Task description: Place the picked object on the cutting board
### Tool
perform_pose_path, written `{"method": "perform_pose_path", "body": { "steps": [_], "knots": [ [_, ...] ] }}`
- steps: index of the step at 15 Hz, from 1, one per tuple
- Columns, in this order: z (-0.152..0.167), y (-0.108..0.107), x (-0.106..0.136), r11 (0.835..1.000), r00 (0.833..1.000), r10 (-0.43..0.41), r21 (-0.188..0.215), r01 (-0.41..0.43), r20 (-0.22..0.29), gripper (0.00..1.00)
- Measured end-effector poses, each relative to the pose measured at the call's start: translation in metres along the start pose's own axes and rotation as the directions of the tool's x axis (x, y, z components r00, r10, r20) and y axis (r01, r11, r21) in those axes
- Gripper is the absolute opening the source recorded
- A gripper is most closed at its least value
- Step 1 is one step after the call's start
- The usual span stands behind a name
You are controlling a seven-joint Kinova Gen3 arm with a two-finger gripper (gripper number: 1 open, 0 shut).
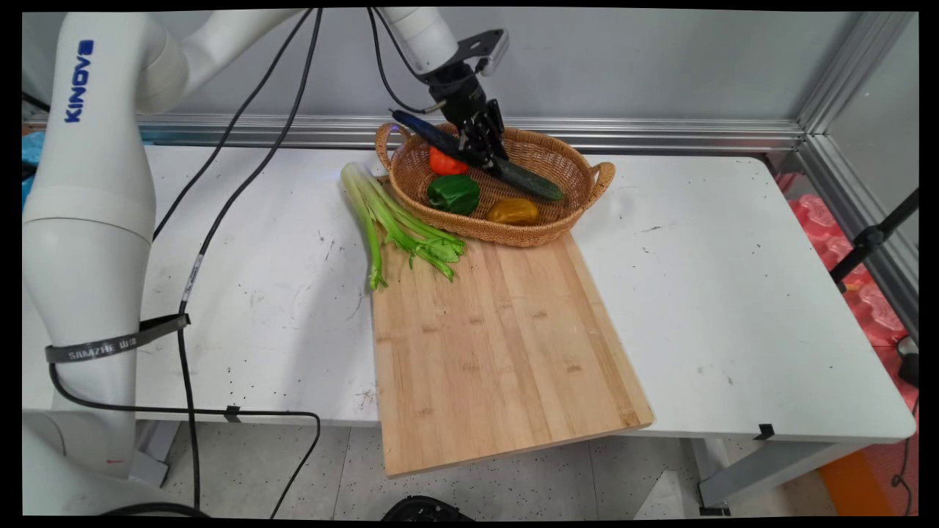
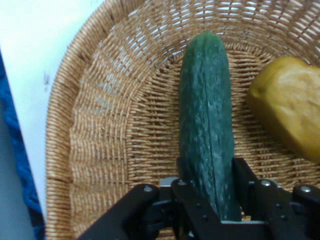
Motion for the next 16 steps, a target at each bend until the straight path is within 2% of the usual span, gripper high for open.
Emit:
{"method": "perform_pose_path", "body": {
  "steps": [4,8,12,16],
  "knots": [
    [-0.028,0.004,0.013,0.999,1.000,0.030,0.023,-0.030,0.005,0.00],
    [-0.059,0.015,0.027,0.998,1.000,0.028,0.062,-0.028,0.007,0.00],
    [-0.087,0.035,0.043,0.995,1.000,-0.018,0.102,0.019,-0.014,0.00],
    [-0.111,0.071,0.063,0.987,0.993,-0.102,0.120,0.108,-0.057,0.00]
  ]
}}
